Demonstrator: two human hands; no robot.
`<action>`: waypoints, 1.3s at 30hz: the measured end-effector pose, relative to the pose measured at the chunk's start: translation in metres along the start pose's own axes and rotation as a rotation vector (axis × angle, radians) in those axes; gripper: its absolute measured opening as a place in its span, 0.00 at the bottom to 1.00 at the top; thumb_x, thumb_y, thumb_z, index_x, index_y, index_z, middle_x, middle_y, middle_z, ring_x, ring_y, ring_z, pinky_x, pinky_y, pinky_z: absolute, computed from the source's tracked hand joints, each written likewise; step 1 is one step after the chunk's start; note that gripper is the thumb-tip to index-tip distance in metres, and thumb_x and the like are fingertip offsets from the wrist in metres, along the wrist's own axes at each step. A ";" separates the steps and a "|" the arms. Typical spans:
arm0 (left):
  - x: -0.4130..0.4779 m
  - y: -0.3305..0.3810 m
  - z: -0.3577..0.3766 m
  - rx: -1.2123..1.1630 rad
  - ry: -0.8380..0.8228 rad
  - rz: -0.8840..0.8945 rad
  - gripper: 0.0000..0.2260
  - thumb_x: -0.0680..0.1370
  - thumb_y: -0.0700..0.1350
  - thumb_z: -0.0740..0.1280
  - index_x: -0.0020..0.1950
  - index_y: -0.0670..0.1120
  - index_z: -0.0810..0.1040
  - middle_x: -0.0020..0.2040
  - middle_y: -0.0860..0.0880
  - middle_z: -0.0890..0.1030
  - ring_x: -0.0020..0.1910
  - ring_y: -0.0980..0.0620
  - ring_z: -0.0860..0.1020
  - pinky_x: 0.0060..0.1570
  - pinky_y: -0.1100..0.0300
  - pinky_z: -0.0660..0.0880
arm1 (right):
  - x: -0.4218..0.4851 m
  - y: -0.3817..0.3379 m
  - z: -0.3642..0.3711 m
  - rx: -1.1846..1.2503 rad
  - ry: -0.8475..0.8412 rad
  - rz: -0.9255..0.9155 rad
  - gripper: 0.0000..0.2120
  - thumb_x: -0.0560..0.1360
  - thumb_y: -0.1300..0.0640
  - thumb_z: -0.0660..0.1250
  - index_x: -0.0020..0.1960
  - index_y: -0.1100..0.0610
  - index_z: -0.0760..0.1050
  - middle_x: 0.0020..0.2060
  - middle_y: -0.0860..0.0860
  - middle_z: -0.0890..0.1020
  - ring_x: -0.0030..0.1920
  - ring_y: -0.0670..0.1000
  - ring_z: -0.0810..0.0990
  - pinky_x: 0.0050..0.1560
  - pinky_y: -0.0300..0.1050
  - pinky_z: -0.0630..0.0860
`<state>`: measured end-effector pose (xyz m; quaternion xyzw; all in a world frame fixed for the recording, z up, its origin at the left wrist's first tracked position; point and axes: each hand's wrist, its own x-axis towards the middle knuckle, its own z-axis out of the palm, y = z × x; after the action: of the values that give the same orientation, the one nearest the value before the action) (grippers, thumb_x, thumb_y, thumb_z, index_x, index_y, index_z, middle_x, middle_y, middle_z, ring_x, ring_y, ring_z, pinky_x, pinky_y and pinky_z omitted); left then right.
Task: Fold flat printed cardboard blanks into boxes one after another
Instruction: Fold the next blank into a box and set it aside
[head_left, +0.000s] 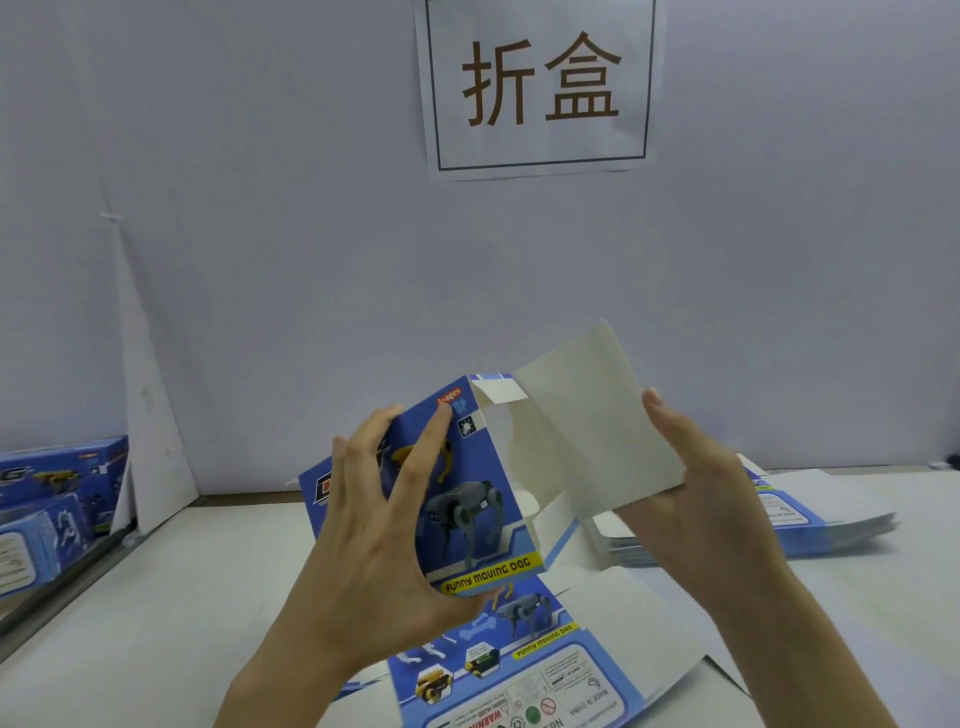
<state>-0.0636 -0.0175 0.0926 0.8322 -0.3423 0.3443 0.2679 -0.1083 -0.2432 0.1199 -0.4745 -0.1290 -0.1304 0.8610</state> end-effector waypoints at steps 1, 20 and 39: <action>0.000 0.001 0.001 0.008 -0.003 0.003 0.49 0.61 0.75 0.64 0.76 0.60 0.47 0.71 0.50 0.54 0.69 0.48 0.61 0.57 0.39 0.75 | -0.001 0.000 0.000 0.024 -0.039 0.074 0.15 0.72 0.47 0.64 0.49 0.53 0.85 0.42 0.52 0.85 0.42 0.47 0.84 0.36 0.38 0.78; 0.002 -0.001 -0.002 0.118 0.040 0.040 0.52 0.62 0.74 0.64 0.77 0.52 0.48 0.73 0.43 0.56 0.73 0.43 0.55 0.61 0.26 0.63 | -0.002 0.012 0.016 -0.511 0.172 -0.189 0.11 0.74 0.46 0.61 0.43 0.38 0.83 0.37 0.38 0.83 0.36 0.35 0.79 0.39 0.38 0.74; 0.002 0.008 0.010 0.213 0.108 0.022 0.48 0.64 0.73 0.61 0.76 0.49 0.54 0.70 0.38 0.60 0.71 0.38 0.62 0.70 0.35 0.50 | -0.018 0.043 0.049 -0.831 -0.089 -0.286 0.21 0.76 0.41 0.51 0.69 0.27 0.58 0.72 0.31 0.62 0.74 0.37 0.57 0.72 0.46 0.65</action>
<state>-0.0645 -0.0297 0.0890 0.8325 -0.2980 0.4258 0.1919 -0.1152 -0.1772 0.1049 -0.7630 -0.1670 -0.2682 0.5639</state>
